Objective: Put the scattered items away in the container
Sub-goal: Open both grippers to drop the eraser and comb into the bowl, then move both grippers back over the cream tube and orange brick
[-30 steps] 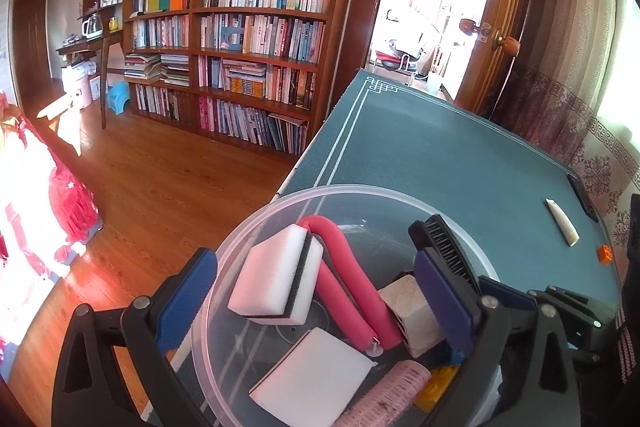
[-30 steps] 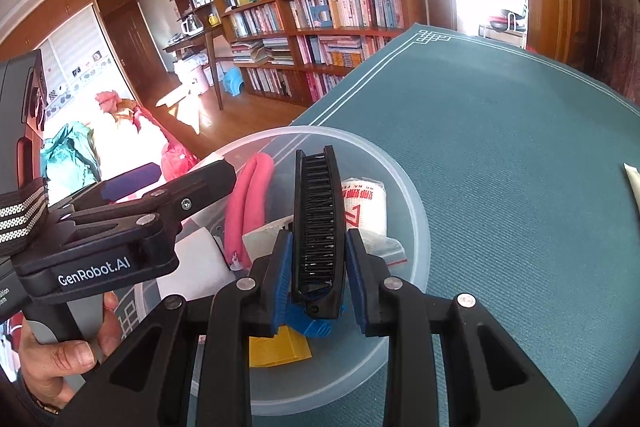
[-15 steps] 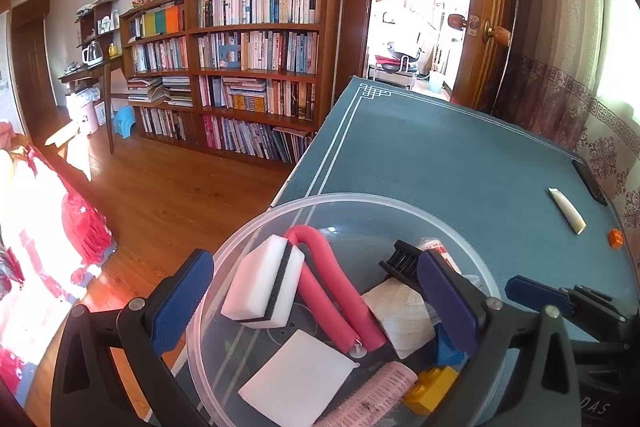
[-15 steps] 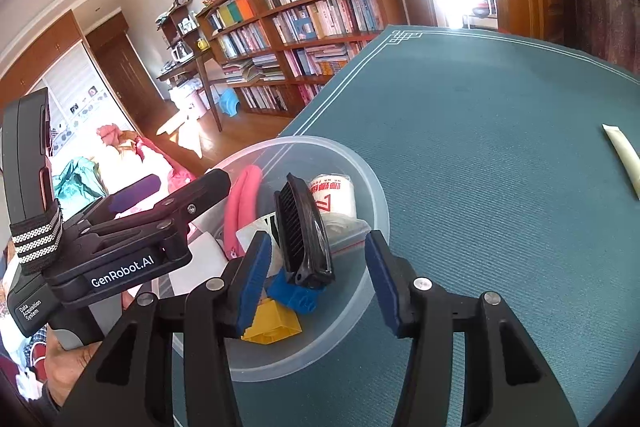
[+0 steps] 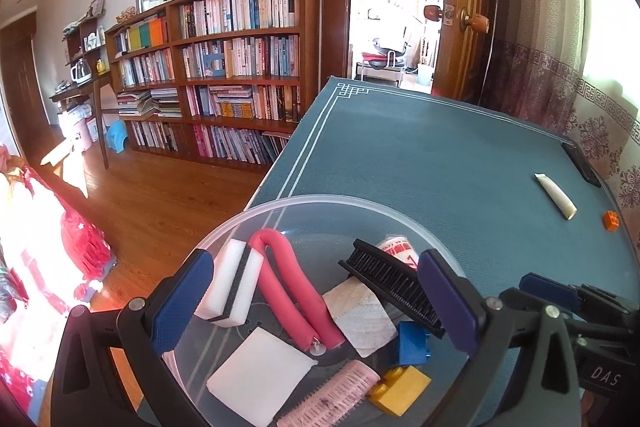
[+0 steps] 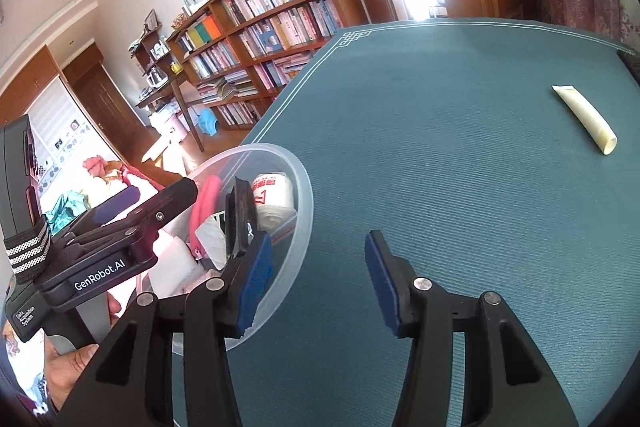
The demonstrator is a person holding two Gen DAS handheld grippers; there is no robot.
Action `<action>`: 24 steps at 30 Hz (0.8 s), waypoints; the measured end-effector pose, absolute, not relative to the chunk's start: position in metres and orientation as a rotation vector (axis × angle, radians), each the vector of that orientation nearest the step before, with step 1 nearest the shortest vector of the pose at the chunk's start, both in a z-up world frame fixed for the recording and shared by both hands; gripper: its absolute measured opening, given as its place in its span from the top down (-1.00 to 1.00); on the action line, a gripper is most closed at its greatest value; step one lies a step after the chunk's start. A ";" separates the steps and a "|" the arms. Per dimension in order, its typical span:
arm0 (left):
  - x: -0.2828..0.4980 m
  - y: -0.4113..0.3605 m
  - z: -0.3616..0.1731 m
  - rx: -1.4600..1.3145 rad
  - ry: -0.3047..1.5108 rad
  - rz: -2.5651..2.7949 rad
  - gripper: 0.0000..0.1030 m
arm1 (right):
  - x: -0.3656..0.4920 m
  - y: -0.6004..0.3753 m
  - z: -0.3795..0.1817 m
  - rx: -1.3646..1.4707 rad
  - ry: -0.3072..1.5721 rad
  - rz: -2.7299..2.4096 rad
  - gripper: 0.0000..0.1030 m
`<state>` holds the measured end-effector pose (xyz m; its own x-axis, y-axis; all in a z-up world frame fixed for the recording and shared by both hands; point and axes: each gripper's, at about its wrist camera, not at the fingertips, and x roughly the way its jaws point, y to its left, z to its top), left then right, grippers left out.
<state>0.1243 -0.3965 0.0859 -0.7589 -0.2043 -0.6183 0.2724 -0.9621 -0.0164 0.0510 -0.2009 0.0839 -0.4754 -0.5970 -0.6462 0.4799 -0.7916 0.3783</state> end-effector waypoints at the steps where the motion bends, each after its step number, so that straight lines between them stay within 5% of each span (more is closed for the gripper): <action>1: 0.124 -0.394 0.086 0.943 0.147 -2.728 -0.99 | 0.050 -0.197 0.084 1.067 -0.196 -2.261 -0.02; 24: 0.091 -0.291 0.081 1.088 -0.011 -2.875 -0.99 | 0.034 -0.071 0.060 1.178 -0.340 -2.486 -0.02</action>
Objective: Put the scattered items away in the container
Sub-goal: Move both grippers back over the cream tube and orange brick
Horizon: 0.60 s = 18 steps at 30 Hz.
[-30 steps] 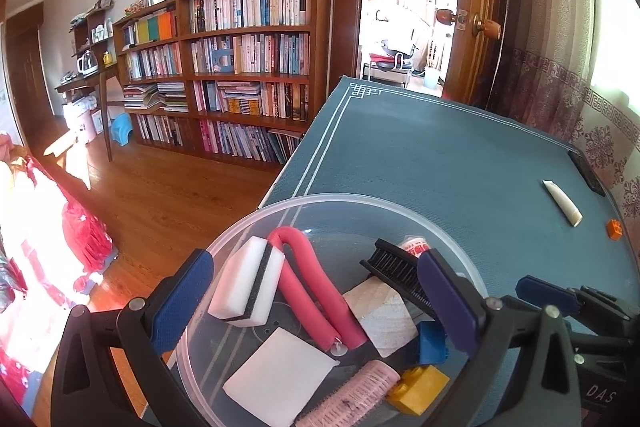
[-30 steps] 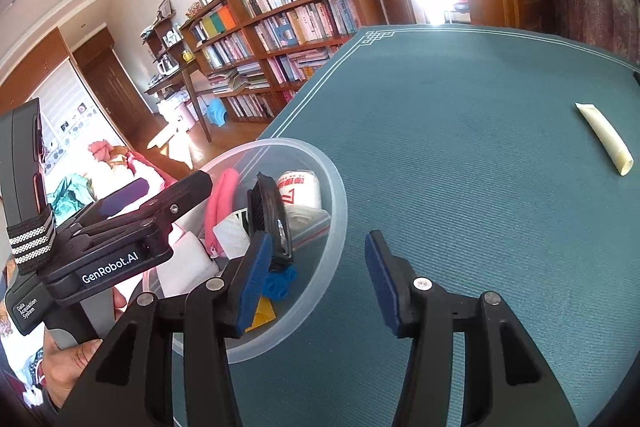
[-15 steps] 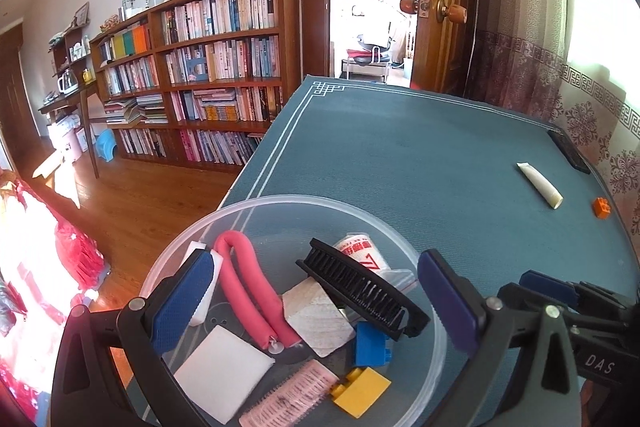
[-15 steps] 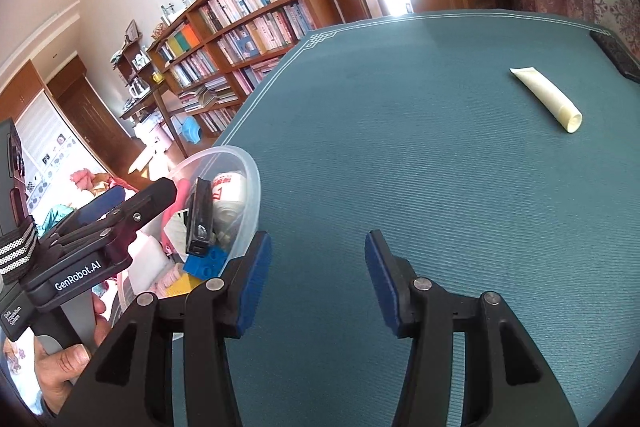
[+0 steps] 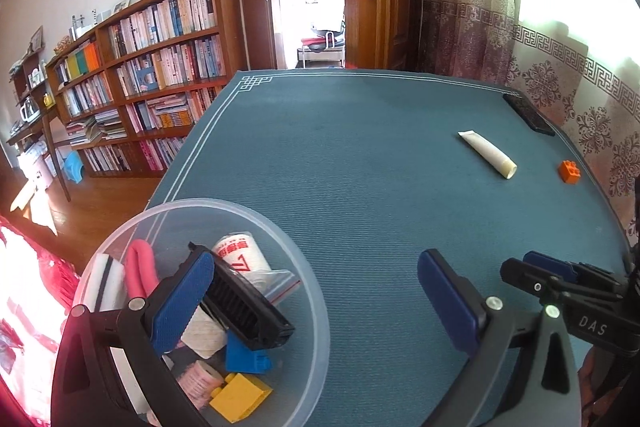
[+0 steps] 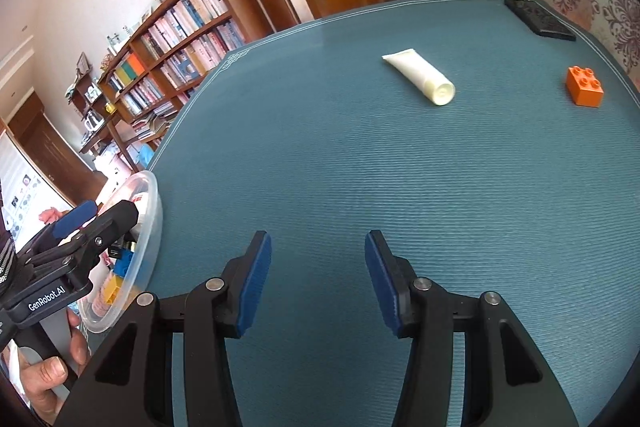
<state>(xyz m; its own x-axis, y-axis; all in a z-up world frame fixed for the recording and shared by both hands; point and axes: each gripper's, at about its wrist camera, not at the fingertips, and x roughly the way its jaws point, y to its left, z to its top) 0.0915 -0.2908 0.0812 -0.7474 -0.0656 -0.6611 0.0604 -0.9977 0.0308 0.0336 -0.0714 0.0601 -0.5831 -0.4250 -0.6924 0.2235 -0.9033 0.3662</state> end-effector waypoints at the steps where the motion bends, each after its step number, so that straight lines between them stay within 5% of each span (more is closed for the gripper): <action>1: 0.089 -0.286 0.080 1.101 -0.016 -2.880 -0.99 | 0.033 -0.063 0.061 1.181 -0.348 -2.501 -0.02; 18: 0.064 -0.219 0.061 1.270 -0.073 -2.940 -0.99 | 0.011 0.059 0.069 1.187 -0.500 -2.777 -0.02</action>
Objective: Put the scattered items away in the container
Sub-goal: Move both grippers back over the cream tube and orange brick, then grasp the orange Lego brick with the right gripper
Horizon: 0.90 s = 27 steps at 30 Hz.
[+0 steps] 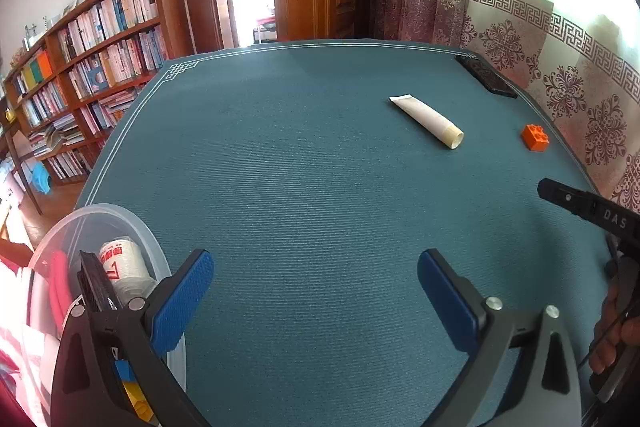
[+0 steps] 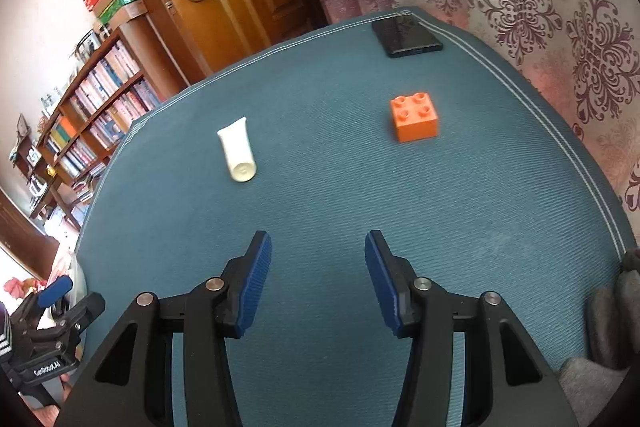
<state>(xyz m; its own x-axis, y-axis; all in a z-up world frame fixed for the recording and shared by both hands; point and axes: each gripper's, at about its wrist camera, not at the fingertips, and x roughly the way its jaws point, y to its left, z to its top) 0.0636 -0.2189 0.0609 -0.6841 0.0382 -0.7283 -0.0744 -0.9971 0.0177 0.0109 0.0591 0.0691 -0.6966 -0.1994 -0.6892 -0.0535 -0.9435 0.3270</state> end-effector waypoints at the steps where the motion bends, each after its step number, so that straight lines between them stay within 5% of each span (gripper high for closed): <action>1: 0.062 -0.217 0.060 -1.225 0.073 2.821 -0.99 | 0.008 0.066 0.070 1.186 -0.514 -2.793 -0.02; 13: 0.042 -0.200 0.046 -1.288 0.084 2.763 -0.99 | -0.045 0.124 0.072 1.216 -0.569 -2.910 -0.02; 27: 0.011 -0.183 0.037 -1.331 0.055 2.723 -0.99 | -0.083 0.124 0.055 1.222 -0.412 -2.972 -0.02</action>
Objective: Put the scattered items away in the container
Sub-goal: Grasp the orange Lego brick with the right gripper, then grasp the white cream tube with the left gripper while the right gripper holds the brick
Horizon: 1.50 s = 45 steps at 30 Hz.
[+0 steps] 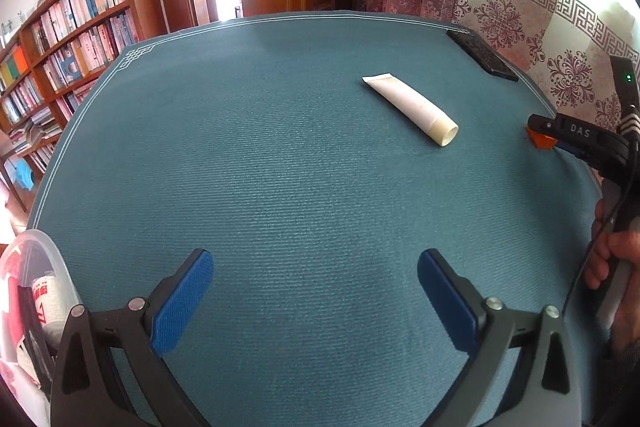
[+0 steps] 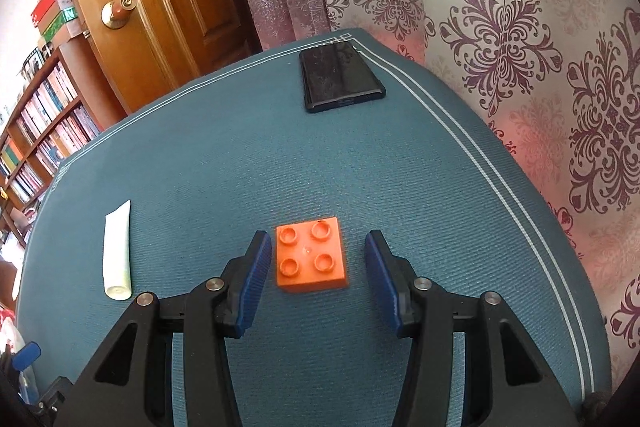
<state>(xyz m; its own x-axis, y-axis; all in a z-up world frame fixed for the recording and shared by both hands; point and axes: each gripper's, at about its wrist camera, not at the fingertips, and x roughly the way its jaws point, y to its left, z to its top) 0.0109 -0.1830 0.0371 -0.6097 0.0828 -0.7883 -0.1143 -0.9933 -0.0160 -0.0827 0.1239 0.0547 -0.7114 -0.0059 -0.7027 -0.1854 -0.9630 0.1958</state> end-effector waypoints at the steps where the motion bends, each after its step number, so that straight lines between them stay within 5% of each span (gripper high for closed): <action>1: 0.007 -0.179 0.037 -1.331 0.048 2.717 -0.99 | -0.083 0.122 0.052 -1.142 0.365 2.792 -0.02; 6: -0.013 -0.161 0.038 -1.330 0.004 2.687 -0.99 | -0.079 0.117 0.042 -1.115 0.326 2.777 0.29; 16: -0.051 -0.132 0.039 -1.333 -0.139 2.689 -0.99 | -0.068 0.125 0.037 -1.088 0.414 2.798 0.30; 41: -0.101 -0.108 0.031 -1.312 -0.052 2.840 -0.99 | -0.067 0.129 0.036 -1.096 0.487 2.804 0.30; 45: -0.103 -0.103 0.031 -1.322 -0.004 2.839 -0.83 | -0.067 0.129 0.036 -1.096 0.485 2.804 0.30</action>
<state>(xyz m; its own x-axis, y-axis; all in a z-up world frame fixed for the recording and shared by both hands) -0.1033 -0.1028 0.0311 -0.6437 0.0099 -0.7652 -0.0075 -0.9999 -0.0066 -0.0671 0.1290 0.0358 -0.7378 -0.0291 -0.6744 -0.1990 -0.9453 0.2585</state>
